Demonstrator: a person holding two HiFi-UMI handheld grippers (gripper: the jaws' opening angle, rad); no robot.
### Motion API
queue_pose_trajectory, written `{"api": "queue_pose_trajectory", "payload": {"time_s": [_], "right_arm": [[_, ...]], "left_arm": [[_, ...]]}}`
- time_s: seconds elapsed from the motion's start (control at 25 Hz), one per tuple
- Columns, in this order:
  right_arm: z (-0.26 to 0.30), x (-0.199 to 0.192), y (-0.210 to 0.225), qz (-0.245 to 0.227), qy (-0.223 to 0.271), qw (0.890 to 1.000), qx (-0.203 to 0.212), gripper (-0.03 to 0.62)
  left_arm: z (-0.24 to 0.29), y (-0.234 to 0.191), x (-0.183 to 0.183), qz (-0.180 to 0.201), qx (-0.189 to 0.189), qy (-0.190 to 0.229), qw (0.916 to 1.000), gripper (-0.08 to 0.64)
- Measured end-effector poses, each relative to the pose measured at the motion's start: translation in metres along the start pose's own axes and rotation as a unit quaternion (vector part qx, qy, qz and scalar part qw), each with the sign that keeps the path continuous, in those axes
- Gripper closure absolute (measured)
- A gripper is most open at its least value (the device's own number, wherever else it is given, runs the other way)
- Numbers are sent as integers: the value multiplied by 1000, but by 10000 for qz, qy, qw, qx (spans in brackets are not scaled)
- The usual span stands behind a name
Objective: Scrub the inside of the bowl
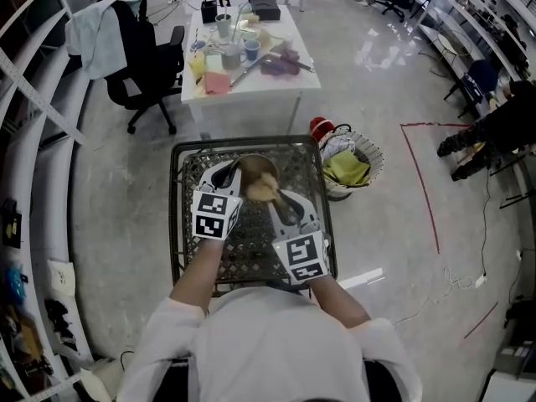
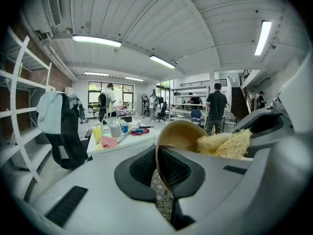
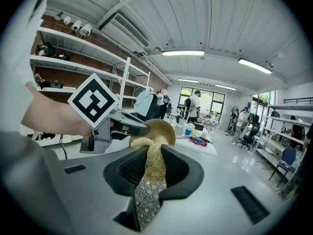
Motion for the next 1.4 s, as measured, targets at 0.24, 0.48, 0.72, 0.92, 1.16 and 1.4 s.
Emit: {"api": "queue_pose_trajectory", "payload": {"time_s": [0.24,0.48,0.72,0.92,1.16,1.4], "right_arm": [[-2,-2,9,132,116,9998,-89,502],[2,-2,15,317,146,9994,-49,502],[7,-9,19,459,59,9989,-22,502],[12,-22,21,562,-94,9984,-34,502],[17,-37,23,682,-328,9971,-3,502],[25,-47,24,722,-500,9961,57,502]], "left_arm": [[7,0,-8,-102,-23,-88,9999,520],[15,-6,-21,-264,7,-255,9993,521],[30,-15,-45,-429,73,-605,9972,520],[45,-16,-70,-556,2,-931,9941,520],[60,-19,-101,-754,-21,-1315,9884,521],[73,-21,-126,-851,-21,-1654,9826,520]]}}
Point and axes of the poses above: the fingertips, and each gripper's own axes: z forward along the fingers, y to its right, x out of its top, the point moved 9 cm from there along -z, backward along the fingers, and after that the axes turned 1 degree about -x, right-handed, at the moved point
